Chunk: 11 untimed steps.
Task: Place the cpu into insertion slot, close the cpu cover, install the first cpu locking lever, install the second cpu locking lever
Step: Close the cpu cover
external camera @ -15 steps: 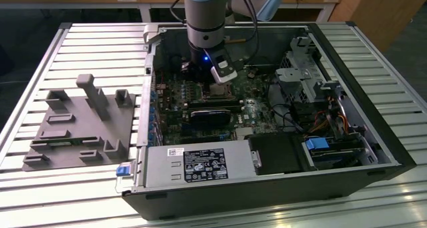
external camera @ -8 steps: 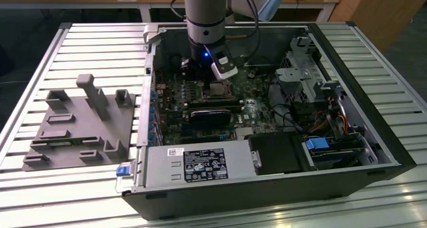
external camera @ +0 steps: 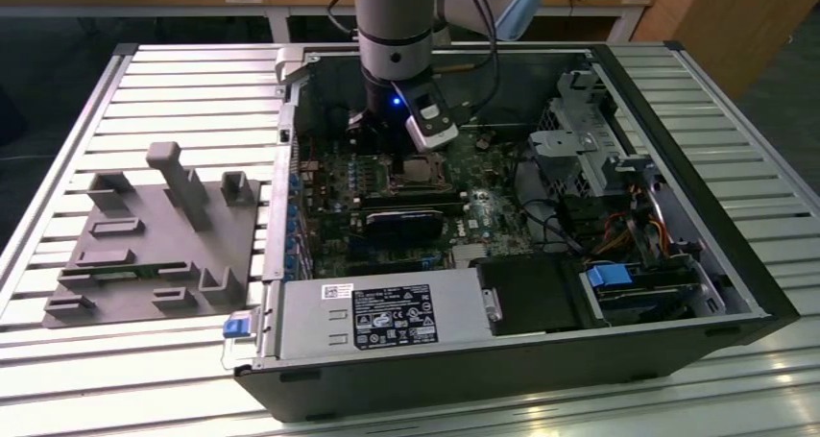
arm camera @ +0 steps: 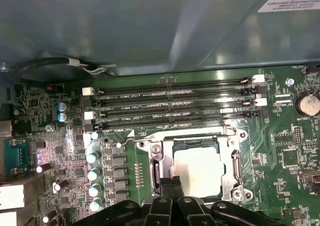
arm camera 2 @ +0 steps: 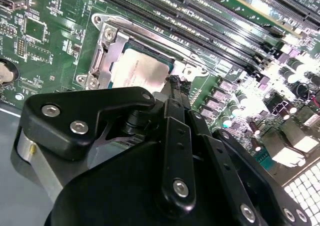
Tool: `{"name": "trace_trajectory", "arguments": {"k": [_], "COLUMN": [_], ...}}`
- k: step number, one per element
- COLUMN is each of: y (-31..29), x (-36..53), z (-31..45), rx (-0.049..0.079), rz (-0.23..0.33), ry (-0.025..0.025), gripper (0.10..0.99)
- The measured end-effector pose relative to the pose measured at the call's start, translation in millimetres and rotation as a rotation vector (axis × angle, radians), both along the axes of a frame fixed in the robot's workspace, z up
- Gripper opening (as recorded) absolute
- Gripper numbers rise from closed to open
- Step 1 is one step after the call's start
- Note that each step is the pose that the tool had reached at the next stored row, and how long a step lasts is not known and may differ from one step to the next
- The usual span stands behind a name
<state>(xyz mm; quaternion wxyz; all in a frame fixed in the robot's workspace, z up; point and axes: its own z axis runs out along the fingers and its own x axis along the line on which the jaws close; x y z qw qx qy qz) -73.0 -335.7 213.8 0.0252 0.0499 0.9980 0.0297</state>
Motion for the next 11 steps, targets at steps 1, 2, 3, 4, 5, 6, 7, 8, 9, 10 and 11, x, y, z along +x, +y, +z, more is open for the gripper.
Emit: {"name": "trace_trajectory", "arguments": {"k": [1, 2, 3, 4, 5, 6, 7, 8, 9, 10, 11], "y": [0.0, 0.1, 0.1, 0.0, 0.1, 0.1, 0.0, 0.0, 0.1, 0.0, 0.0], "x": [0.9, 2.6, 4.7, 7.0, 9.6, 12.0, 14.5, 16.7, 18.7, 20.6, 22.5], "z": [0.0, 0.0, 0.0, 0.0, 0.0, 0.0, 0.0, 0.0, 0.0, 0.0, 0.0], "rx": [0.0, 0.0, 0.0, 0.0, 0.0, 0.0, 0.0, 0.0, 0.0, 0.0, 0.0], "rz": [0.0, 0.0, 0.0, 0.0, 0.0, 0.0, 0.0, 0.0, 0.0, 0.0, 0.0], "ry": [0.0001, 0.0, 0.0001, 0.0002, 0.0002, 0.0004, 0.0005, 0.0006, 0.0007, 0.0008, 0.0008], "gripper": [0.106, 0.106, 0.106, 0.106, 0.106, 0.106, 0.106, 0.106, 0.106, 0.106, 0.106]}}
